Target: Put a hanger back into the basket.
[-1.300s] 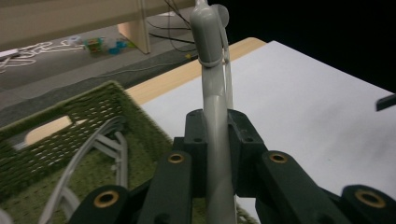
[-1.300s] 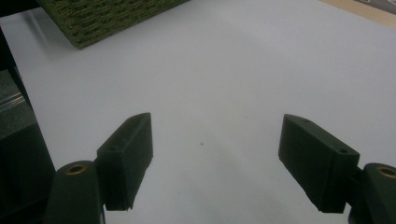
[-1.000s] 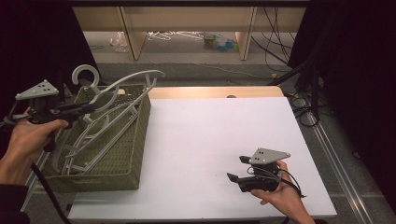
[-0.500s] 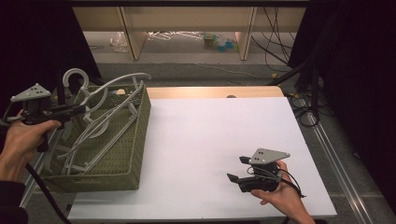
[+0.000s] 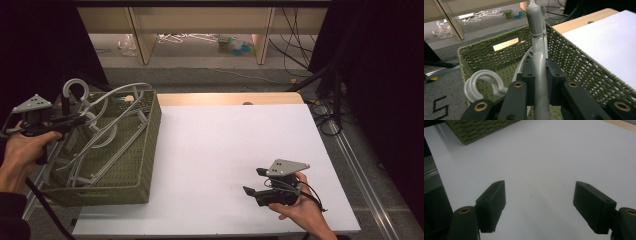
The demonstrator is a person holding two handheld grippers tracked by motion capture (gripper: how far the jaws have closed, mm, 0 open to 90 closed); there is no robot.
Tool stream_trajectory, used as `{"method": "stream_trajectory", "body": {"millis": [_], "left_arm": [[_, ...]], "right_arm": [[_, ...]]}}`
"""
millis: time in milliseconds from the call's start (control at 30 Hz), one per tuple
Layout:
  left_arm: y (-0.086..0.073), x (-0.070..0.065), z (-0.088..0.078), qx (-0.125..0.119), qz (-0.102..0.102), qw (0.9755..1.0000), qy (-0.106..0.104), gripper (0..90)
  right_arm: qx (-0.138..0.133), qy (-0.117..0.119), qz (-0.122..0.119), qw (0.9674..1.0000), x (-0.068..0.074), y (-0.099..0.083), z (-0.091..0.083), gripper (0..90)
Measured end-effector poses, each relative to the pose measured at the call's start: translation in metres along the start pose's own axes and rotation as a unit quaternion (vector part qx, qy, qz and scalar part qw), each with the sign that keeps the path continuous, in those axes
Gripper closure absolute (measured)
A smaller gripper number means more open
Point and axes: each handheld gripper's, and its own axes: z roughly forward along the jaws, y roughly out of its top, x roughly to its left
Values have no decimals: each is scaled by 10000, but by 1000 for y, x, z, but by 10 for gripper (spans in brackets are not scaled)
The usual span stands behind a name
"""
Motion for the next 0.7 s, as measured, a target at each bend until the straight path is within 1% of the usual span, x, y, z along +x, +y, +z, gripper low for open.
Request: {"method": "stream_trajectory", "body": {"millis": [200, 367, 467, 567, 633, 667, 700], "left_arm": [[-5, 2, 5, 128, 38, 9999, 66, 791], [-6, 1, 9, 190, 87, 9998, 33, 791], [-7, -1, 11, 251, 16, 9997, 34, 791], [-9, -1, 13, 265, 16, 9996, 20, 791], [-10, -1, 15, 366, 65, 9993, 21, 791], [-11, -2, 17, 389, 62, 9992, 6, 791], [-12, -2, 19, 366, 17, 9993, -5, 791]], "right_arm": [[22, 8, 2, 10000, 0, 0, 0, 272], [19, 24, 11, 10000, -1, 0, 0, 271], [17, 26, 8, 10000, -1, 0, 0, 271], [23, 25, 12, 10000, -1, 0, 0, 271], [43, 8, 30, 10000, -1, -1, 0, 271], [36, 13, 22, 10000, -1, -1, 1, 271], [39, 9, 15, 10000, -1, -1, 1, 271]]}}
